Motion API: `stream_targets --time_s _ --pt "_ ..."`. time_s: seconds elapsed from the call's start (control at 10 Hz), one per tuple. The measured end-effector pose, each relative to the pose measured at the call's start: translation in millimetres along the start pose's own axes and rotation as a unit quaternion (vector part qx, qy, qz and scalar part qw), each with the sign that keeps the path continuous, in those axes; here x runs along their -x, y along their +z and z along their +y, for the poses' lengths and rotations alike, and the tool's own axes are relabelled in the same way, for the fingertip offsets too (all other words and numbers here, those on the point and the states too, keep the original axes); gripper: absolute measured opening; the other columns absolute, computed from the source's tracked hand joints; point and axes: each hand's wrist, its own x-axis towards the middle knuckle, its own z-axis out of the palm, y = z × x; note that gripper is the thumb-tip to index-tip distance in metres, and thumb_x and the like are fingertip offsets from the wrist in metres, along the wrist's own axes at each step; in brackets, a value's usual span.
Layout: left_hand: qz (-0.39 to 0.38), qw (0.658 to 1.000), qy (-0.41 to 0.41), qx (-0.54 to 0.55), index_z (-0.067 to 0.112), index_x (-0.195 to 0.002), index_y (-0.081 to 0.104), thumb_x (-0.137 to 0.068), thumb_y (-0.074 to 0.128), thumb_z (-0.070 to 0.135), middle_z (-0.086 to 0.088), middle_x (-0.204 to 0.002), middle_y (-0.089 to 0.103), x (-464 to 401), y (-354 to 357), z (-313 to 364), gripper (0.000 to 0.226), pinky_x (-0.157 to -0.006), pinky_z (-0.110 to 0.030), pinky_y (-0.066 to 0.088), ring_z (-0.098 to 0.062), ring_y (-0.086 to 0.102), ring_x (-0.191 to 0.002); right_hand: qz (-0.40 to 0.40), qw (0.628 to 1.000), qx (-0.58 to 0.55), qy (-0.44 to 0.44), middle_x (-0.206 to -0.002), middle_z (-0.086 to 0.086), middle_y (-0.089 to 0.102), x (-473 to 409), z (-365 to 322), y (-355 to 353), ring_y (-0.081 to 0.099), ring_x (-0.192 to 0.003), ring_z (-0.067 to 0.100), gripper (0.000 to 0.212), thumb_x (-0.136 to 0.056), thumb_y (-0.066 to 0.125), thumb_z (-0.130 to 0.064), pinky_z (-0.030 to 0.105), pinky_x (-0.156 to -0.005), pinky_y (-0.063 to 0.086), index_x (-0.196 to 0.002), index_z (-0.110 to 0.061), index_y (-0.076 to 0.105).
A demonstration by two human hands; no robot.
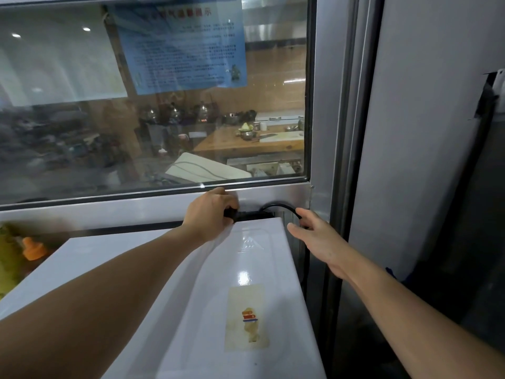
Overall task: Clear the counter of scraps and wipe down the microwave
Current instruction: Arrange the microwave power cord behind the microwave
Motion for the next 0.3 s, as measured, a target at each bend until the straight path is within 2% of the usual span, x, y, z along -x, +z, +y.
stream_targets --time_s 0.2,0.3 --pt "0.006 0.999 -0.024 0.033 0.024 -0.094 0.067 -0.070 0.065 0.012 0.003 -0.094 0.056 1.2 0.4 -0.1 0.027 -0.066 -0.032 0.048 -0.023 0.057 -0.088 -0.008 1.000 -0.007 0.000 -0.150 0.002 0.032 -0.5 -0.1 0.9 0.031 -0.137 0.016 0.057 -0.094 0.053 -0.034 0.027 -0.101 0.028 -0.145 -0.028 0.029" --pt "0.014 0.998 -0.034 0.046 0.025 -0.097 0.064 -0.068 0.070 0.016 0.005 -0.097 0.055 8.2 -4.1 2.0 0.031 -0.065 -0.029 0.045 -0.020 0.055 -0.092 -0.005 1.000 -0.002 -0.008 -0.150 0.003 0.031 2.8 -5.1 0.3 0.031 -0.137 0.016 0.059 -0.093 0.055 -0.033 0.027 -0.101 0.028 -0.146 -0.028 0.028"
